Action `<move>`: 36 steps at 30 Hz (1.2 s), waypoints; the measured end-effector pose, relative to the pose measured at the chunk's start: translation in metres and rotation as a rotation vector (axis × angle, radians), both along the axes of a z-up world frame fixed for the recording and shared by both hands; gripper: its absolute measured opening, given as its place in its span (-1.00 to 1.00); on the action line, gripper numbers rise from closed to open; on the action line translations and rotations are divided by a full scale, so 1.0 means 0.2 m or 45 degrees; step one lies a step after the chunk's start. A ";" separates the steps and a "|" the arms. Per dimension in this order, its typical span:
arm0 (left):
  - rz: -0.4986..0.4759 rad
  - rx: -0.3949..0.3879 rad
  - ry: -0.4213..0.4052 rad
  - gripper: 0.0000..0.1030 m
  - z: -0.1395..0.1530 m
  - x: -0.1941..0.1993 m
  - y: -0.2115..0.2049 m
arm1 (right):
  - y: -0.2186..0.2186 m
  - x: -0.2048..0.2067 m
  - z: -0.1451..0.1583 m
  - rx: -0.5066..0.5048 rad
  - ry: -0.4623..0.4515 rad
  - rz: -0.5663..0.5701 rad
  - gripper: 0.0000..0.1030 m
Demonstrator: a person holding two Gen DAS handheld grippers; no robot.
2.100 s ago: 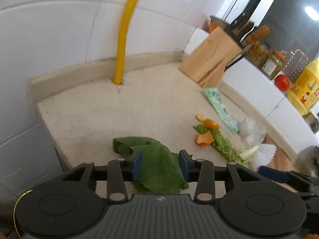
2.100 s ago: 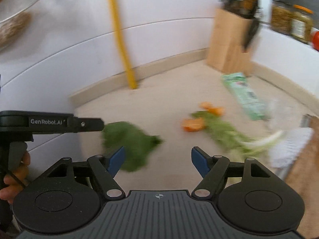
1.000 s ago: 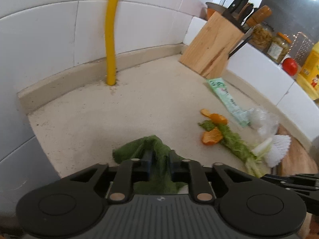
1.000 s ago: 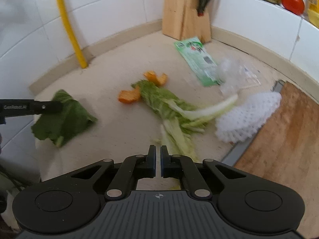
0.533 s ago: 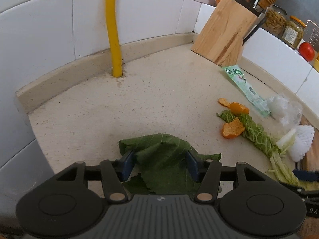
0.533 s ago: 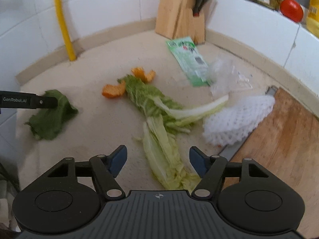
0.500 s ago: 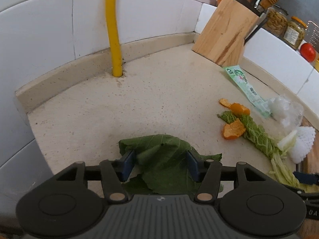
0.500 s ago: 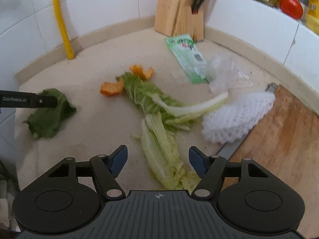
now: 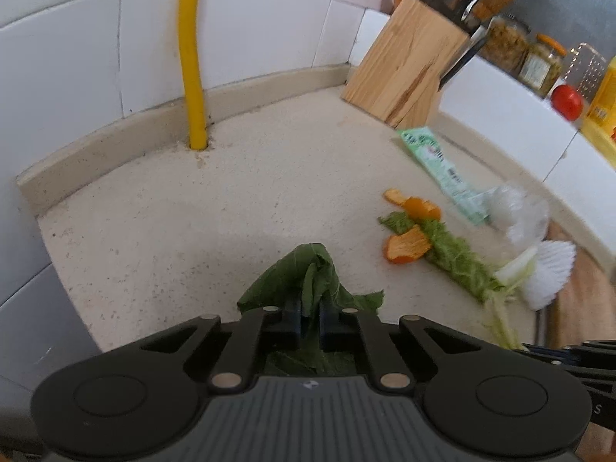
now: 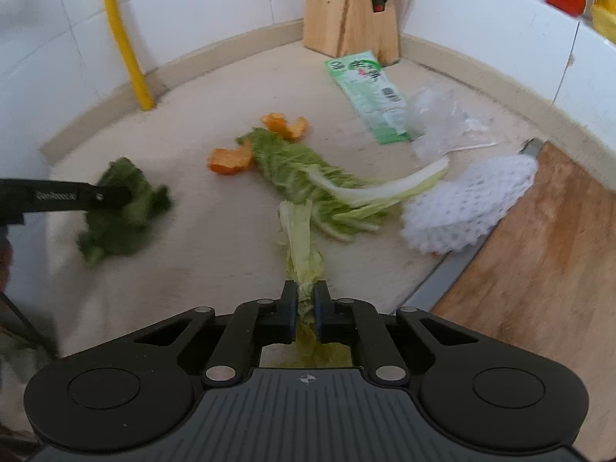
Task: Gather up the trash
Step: 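Grasp the pale cabbage stalk with the right tool while the left tool holds the leaf, then lift the green leaf with the left tool while the right tool lifts the cabbage stalk toward the bin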
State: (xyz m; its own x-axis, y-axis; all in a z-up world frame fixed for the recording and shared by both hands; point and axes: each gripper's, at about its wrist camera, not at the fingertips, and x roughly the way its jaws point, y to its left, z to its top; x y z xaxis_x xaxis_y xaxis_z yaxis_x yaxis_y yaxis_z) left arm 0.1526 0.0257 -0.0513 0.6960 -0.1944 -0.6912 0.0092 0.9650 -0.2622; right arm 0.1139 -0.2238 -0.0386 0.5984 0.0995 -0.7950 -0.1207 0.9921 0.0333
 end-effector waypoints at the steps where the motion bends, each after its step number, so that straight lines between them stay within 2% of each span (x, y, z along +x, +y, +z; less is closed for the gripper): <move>1: -0.002 -0.009 -0.009 -0.93 0.02 -0.01 0.01 | 0.01 -0.01 0.01 0.024 -0.008 -0.002 -0.78; 5: 0.000 -0.051 -0.049 -0.93 0.08 -0.06 0.04 | 0.01 -0.02 0.08 0.156 -0.036 -0.003 -0.79; 11: 0.009 -0.064 -0.117 -0.93 0.18 -0.15 0.08 | 0.09 -0.03 0.16 0.211 -0.103 0.033 -0.79; 23: 0.117 -0.060 -0.160 -0.93 0.23 -0.33 0.24 | 0.40 -0.01 0.18 0.253 -0.130 0.212 -0.79; 36: 0.323 -0.042 -0.166 -0.93 0.21 -0.59 0.53 | 0.82 -0.04 0.17 0.290 -0.090 0.459 -0.79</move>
State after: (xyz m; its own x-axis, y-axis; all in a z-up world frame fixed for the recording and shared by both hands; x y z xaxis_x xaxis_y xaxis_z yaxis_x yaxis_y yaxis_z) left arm 0.0345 0.1310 -0.0086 0.8078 -0.0236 -0.5890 -0.1960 0.9316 -0.3061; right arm 0.1065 -0.0606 -0.0054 0.5453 0.4803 -0.6869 -0.4678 0.8544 0.2260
